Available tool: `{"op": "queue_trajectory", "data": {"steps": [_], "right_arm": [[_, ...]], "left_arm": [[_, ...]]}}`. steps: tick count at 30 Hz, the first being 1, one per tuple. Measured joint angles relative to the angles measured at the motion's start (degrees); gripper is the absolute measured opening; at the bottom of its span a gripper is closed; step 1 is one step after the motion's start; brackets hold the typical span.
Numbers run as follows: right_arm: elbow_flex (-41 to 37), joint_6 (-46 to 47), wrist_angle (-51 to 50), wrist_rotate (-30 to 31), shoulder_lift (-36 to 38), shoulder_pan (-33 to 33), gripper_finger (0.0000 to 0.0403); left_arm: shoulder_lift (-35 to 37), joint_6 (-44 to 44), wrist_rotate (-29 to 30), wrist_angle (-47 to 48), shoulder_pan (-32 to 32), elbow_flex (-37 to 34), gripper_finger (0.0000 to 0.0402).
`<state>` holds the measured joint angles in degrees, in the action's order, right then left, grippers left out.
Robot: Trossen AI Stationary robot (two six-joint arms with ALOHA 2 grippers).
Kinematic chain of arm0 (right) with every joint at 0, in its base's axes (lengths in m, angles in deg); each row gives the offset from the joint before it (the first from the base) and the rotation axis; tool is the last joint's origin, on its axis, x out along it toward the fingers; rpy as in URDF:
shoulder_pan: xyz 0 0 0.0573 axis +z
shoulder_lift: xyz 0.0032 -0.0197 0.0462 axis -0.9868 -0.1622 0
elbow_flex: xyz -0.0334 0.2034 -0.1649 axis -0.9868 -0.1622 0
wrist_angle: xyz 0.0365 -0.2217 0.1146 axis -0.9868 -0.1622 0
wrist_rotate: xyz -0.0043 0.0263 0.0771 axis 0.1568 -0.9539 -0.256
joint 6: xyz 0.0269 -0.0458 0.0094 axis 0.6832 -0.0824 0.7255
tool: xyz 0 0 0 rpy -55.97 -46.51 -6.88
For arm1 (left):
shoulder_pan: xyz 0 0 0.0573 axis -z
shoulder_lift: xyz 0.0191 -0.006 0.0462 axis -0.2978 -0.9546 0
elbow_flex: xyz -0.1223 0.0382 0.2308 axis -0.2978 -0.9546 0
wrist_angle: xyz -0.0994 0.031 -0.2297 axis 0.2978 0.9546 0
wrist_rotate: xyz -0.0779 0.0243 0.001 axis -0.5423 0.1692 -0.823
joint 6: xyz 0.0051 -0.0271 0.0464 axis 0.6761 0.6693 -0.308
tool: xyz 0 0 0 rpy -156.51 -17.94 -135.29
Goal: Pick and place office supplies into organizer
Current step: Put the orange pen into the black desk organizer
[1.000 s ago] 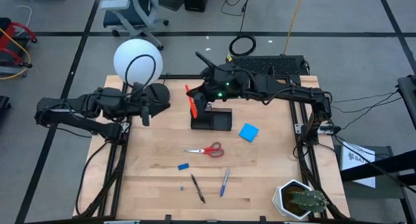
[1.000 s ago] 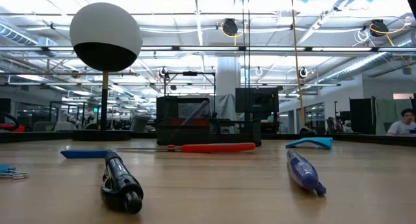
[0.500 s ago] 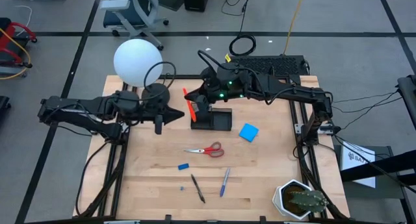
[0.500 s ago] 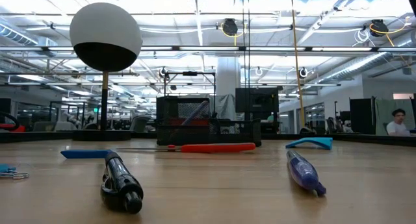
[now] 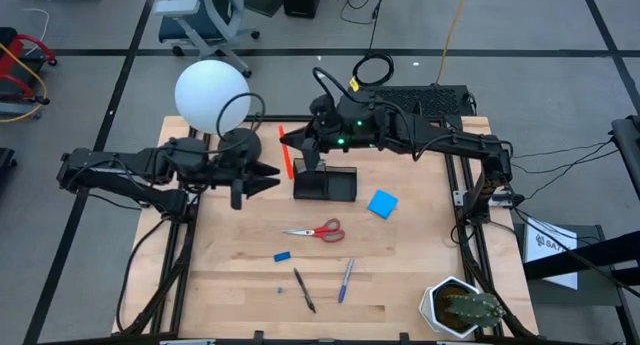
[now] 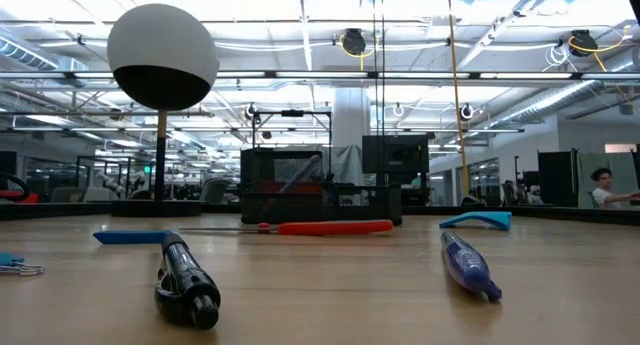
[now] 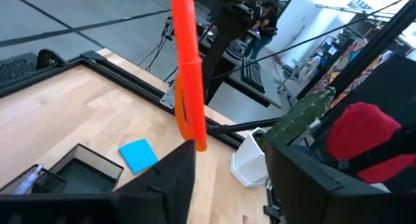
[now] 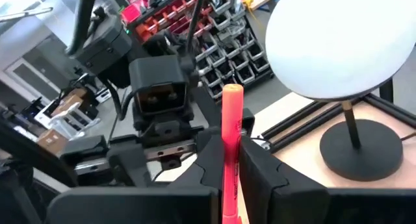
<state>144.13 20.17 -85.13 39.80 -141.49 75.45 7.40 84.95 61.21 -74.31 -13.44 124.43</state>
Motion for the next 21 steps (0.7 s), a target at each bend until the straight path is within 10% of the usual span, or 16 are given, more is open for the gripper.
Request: {"op": "queue_trajectory", "data": {"steps": [21], "right_arm": [[0.00,1.01,5.01,-0.02,-0.02,0.07,0.0020]], "left_arm": [[-1.89,0.77,1.90,-6.61,-3.70,-0.04,0.0225]]}}
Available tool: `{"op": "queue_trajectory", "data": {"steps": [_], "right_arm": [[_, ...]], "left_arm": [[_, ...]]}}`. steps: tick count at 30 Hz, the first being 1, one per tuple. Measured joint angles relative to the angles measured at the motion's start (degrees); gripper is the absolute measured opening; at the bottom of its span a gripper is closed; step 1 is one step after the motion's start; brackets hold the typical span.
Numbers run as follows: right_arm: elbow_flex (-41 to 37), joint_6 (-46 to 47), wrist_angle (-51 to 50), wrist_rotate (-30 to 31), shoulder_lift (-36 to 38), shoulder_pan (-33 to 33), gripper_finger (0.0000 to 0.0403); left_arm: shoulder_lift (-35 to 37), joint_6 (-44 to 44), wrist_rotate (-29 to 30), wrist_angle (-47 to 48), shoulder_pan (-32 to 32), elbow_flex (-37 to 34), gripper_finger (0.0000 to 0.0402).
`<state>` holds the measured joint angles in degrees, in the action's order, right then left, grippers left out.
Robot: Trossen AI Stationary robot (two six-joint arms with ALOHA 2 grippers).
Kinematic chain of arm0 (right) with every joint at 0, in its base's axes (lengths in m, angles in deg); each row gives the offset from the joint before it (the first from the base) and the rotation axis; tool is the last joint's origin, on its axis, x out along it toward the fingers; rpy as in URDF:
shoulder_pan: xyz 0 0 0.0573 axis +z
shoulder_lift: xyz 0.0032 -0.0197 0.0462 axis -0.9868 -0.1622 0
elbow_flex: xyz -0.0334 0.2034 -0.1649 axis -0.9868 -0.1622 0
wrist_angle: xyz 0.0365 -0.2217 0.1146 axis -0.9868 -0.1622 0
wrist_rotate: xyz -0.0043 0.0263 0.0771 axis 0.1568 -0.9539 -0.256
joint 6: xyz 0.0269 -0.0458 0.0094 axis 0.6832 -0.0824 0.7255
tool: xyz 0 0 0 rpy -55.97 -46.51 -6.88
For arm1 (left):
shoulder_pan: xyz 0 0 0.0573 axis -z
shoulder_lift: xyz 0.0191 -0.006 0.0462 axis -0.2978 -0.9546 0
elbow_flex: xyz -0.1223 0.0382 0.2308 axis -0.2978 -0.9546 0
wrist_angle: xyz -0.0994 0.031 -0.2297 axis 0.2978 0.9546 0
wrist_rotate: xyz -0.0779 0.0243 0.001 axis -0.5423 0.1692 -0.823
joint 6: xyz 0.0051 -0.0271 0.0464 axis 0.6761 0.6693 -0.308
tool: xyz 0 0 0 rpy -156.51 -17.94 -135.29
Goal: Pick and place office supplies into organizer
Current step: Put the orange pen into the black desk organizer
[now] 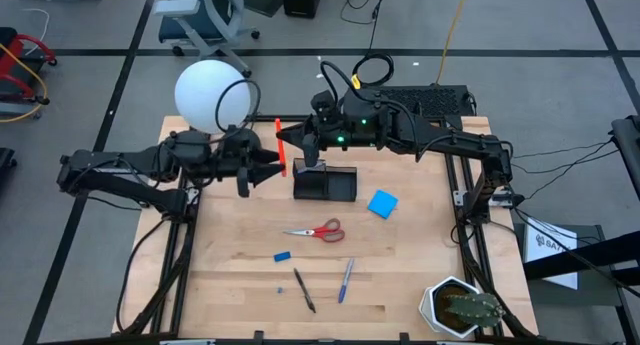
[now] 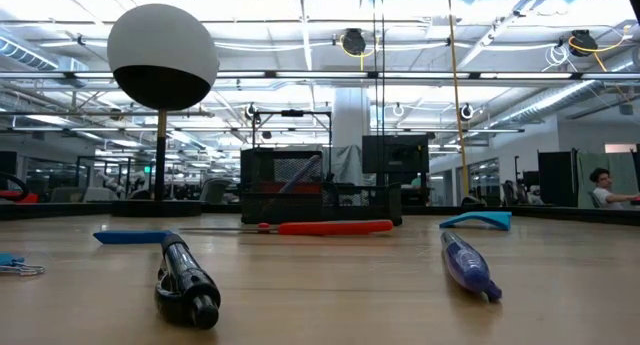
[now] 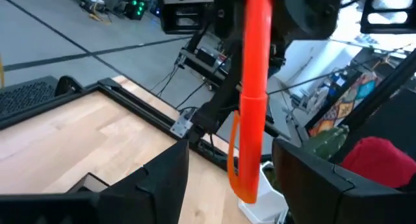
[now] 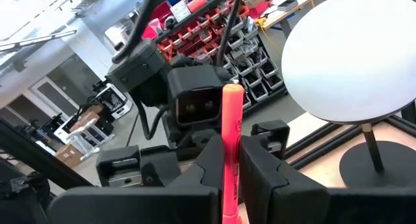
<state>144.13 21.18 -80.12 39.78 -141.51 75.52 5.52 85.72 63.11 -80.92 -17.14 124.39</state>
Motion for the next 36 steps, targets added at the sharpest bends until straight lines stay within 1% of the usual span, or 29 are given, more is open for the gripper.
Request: {"op": "queue_trajectory", "data": {"steps": [6,10,12,15,17,21,22,28,32,36], "right_arm": [[0.00,-0.04,0.04,0.00,-0.01,0.00,0.0020],[0.00,-0.11,0.02,0.00,0.02,0.08,0.0020],[0.00,-0.17,0.02,0.00,0.00,0.28,0.0020],[0.00,-0.18,-0.01,-0.02,-0.01,0.52,0.0020],[0.00,-0.38,-0.07,0.00,0.00,0.79,0.0020],[-0.01,-0.97,-0.07,0.12,0.00,0.92,0.0021],[-0.02,-0.90,-0.01,-0.02,-0.01,0.91,0.0021],[-0.04,-1.07,0.04,0.07,-0.01,0.92,0.0028],[-0.04,-1.09,-0.02,0.03,0.01,0.92,0.0044],[-0.04,-1.12,-0.42,-0.21,0.95,0.84,0.0060]], "left_arm": [[-4.47,1.77,-4.55,-5.61,-1.14,0.02,0.0225],[-6.61,1.84,-4.90,-8.58,-1.24,0.02,0.0225],[-6.96,1.84,-4.90,-8.77,-1.24,0.02,0.0217],[-6.90,1.39,-4.71,-8.81,-1.22,0.02,0.0179],[-6.55,0.61,-4.62,-8.75,-1.24,0.02,0.0141],[-5.49,-0.59,-4.64,-8.93,-1.20,0.02,0.0050],[-5.29,-0.57,-4.59,-8.89,-1.18,0.02,0.0042],[-4.89,-0.11,-4.67,-8.68,-1.18,0.02,0.0043],[-4.67,1.37,-5.28,-8.68,-1.18,0.02,0.0043],[-2.82,1.76,-5.54,-8.72,-1.19,0.11,0.0043]]}}
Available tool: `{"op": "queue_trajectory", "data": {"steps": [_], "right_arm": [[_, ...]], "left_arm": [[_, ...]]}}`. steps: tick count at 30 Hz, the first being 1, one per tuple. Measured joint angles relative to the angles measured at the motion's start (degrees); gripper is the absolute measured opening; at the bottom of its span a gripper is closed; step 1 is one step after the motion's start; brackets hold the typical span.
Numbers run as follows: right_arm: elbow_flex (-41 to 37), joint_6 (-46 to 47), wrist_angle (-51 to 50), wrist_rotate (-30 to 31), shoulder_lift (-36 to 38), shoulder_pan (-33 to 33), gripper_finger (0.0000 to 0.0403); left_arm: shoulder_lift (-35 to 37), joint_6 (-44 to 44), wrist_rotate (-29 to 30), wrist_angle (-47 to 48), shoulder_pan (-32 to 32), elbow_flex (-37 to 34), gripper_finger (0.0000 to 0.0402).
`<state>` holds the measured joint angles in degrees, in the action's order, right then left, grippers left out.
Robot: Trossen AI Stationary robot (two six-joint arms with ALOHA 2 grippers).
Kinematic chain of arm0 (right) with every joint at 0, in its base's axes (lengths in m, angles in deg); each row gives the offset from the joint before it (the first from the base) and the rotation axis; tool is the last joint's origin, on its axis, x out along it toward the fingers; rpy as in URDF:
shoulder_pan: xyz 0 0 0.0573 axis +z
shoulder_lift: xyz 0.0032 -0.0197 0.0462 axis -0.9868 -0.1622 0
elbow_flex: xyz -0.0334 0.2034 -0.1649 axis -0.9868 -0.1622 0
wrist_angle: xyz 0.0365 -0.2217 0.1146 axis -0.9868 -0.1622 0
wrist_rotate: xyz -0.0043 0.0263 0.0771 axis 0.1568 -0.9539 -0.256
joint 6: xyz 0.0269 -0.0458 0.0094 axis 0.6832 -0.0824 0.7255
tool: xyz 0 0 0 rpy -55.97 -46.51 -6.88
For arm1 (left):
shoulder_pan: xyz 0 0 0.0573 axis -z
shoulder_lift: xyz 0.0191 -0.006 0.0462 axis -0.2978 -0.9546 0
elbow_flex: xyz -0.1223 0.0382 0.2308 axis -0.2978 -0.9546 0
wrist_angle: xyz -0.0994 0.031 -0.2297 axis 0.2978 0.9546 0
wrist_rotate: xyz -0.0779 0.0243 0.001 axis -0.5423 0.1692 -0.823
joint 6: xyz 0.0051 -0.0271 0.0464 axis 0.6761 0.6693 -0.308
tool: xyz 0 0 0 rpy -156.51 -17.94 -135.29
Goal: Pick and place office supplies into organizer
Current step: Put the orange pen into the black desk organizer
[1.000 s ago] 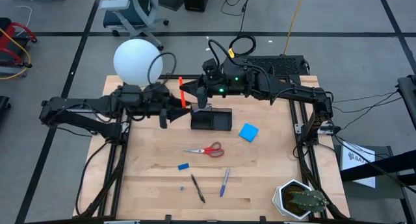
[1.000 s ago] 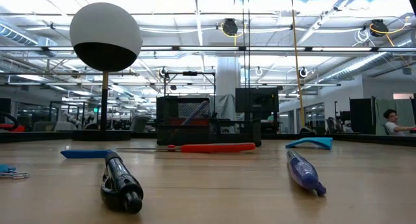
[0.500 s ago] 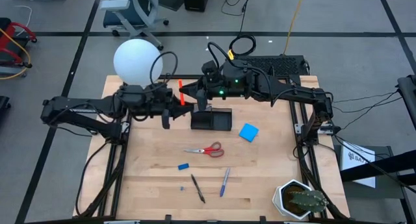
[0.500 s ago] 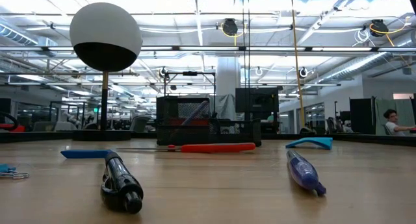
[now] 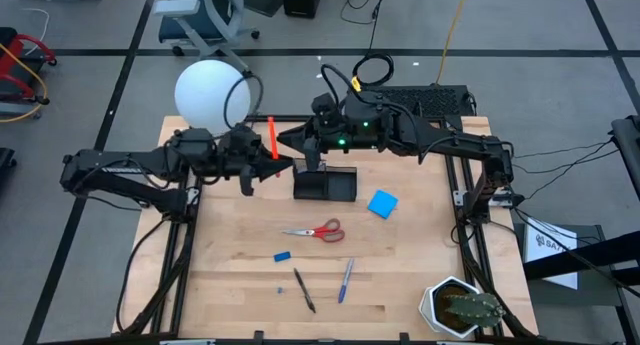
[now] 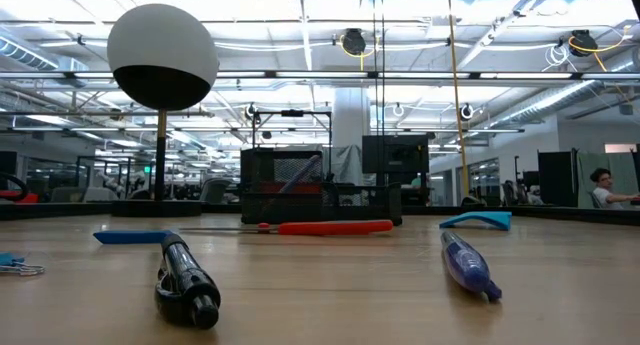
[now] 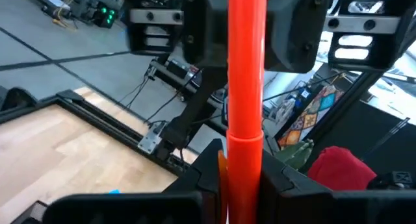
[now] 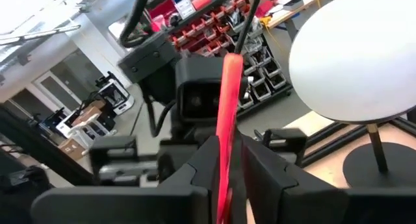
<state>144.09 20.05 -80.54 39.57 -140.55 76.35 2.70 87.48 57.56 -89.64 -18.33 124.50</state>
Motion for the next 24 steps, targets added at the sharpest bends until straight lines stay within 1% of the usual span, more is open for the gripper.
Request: {"op": "queue_trajectory", "data": {"steps": [5,9,12,18,21,24], "right_arm": [[-0.04,-1.64,-0.52,0.04,1.92,-0.22,0.0070],[0.00,-7.86,-0.95,0.14,3.69,-0.22,0.0072],[0.04,-15.62,-1.55,0.09,4.48,0.22,0.0072],[0.02,-36.50,-1.83,0.58,4.88,1.96,0.0073],[0.02,-46.28,-1.81,4.11,4.89,3.18,0.0073],[0.02,-57.40,-1.92,9.80,4.88,4.84,0.0073]], "left_arm": [[3.26,-0.19,0.71,2.57,-0.05,-0.13,0.0043],[6.15,3.20,0.89,2.28,-0.05,-0.08,0.0043],[7.21,8.61,-0.37,2.45,-0.05,-0.08,0.0043],[7.68,24.60,-4.09,2.41,0.01,-0.07,0.0043],[7.03,31.66,-5.86,2.31,0.01,-0.07,0.0043],[6.30,36.75,-7.83,1.63,0.01,-0.09,0.0043]]}}
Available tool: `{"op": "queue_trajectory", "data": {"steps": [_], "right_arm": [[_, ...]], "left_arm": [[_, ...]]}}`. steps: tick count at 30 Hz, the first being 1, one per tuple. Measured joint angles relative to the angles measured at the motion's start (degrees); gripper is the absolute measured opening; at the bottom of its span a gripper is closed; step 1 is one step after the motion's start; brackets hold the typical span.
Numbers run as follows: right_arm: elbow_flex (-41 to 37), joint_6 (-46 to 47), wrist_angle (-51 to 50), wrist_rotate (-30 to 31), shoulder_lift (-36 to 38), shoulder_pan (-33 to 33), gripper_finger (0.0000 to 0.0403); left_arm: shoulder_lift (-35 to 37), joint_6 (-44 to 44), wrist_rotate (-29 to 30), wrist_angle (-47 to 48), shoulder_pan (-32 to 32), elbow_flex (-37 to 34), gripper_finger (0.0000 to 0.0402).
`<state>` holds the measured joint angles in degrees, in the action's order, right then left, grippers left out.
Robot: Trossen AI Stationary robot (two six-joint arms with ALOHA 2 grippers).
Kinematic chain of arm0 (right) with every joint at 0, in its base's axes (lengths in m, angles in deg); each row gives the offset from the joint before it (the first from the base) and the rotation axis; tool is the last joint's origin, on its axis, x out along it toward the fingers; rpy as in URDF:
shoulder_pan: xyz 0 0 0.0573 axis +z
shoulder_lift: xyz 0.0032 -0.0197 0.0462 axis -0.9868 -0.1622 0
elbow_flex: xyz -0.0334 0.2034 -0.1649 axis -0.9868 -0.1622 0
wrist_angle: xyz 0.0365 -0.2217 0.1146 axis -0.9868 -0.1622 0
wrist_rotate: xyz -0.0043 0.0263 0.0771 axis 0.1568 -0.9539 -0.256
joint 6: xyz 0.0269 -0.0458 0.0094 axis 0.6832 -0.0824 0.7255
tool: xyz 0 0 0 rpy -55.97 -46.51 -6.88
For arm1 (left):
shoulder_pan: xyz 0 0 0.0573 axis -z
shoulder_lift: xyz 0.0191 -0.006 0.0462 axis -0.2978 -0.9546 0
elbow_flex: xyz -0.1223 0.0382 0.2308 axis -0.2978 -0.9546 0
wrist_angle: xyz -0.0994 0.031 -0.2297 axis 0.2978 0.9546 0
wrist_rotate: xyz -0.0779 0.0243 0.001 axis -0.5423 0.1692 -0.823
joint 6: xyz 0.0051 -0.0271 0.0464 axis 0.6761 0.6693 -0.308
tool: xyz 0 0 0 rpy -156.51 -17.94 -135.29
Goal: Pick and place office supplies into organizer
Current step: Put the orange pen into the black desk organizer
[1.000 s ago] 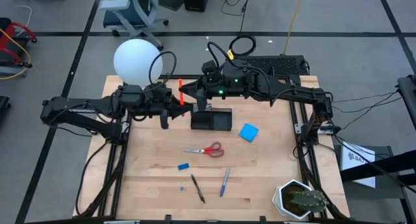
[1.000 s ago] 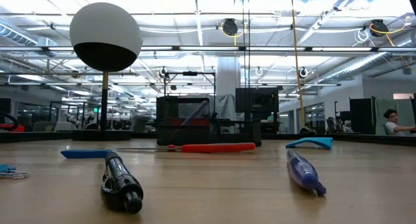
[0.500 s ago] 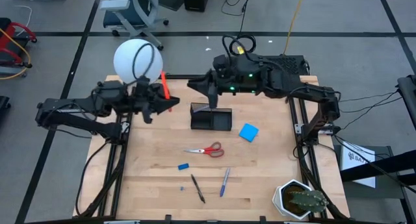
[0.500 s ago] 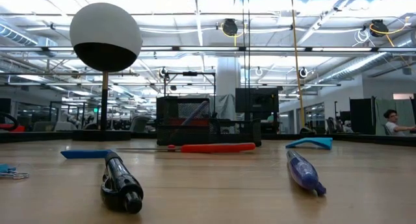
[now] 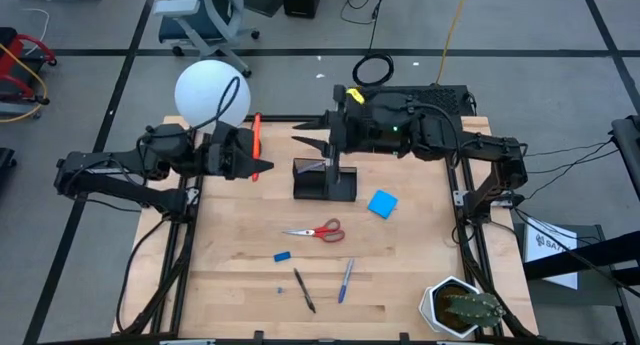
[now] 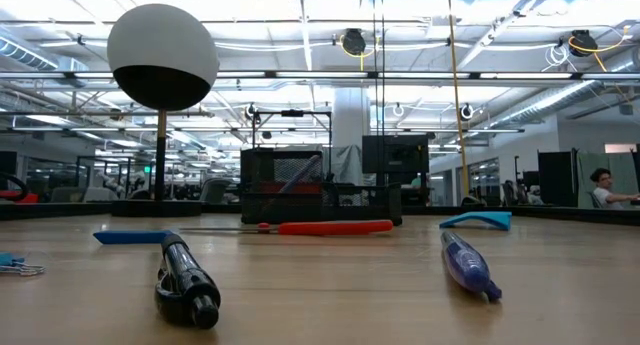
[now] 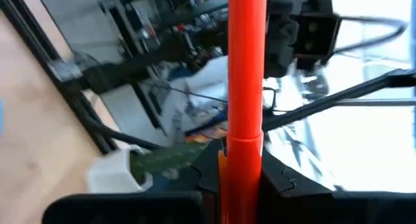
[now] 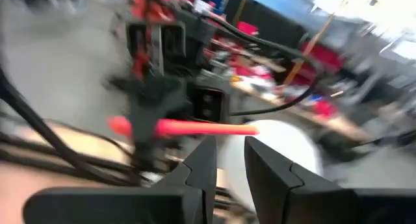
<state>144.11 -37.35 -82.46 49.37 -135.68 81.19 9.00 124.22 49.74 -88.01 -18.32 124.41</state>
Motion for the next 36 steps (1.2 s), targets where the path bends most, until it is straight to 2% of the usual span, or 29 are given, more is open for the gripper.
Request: {"op": "queue_trajectory", "data": {"steps": [6,10,13,21,29,36], "right_arm": [[0.00,-22.95,-1.29,12.25,-0.13,3.63,0.0073],[-0.02,-34.07,-1.18,16.81,-0.65,5.33,0.0073],[-0.02,-39.56,-1.13,17.68,-1.29,6.27,0.0073],[-3.67,-47.35,0.80,17.72,-2.03,8.33,0.0073],[-9.05,-49.98,7.43,18.09,-2.01,10.17,0.0073],[-9.81,-52.17,9.92,18.93,-2.03,10.28,0.0073]], "left_arm": [[-2.89,9.02,-5.27,-10.19,0.00,0.00,0.0043],[-5.72,14.91,-8.50,-17.03,0.40,0.02,0.0043],[-7.59,17.96,-9.41,-18.78,1.08,0.02,0.0043],[-11.22,22.02,-12.66,-20.35,1.90,0.00,0.0043],[-11.84,22.09,-12.88,-21.40,1.93,0.01,0.0043],[-11.91,21.62,-12.53,-20.43,2.25,0.02,0.0043]]}}
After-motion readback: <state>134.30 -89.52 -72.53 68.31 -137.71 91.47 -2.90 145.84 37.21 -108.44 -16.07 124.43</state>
